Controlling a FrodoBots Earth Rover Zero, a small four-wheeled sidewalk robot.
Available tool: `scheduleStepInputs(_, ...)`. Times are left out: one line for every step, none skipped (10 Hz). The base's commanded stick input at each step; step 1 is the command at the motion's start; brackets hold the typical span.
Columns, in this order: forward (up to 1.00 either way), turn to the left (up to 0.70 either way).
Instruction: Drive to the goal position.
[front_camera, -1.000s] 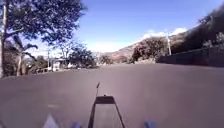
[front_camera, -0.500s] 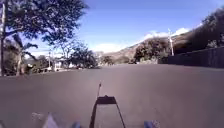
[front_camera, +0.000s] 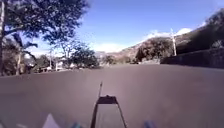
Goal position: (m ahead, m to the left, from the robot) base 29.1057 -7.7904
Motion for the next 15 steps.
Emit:
scheduleStepInputs(0.7, 0.0)
scheduleStepInputs(0.7, 0.0)
scheduleStepInputs(0.7, 0.0)
scheduleStepInputs(0.7, 0.0)
scheduleStepInputs(0.7, 0.0)
scheduleStepInputs(0.7, 0.0)
scheduleStepInputs(0.7, 0.0)
scheduleStepInputs(0.7, 0.0)
scheduleStepInputs(0.7, 0.0)
scheduleStepInputs(0.7, 0.0)
scheduleStepInputs(0.7, 0.0)
scheduleStepInputs(0.7, 0.0)
scheduleStepInputs(0.7, 0.0)
scheduleStepInputs(0.7, 0.0)
scheduleStepInputs(0.7, 0.0)
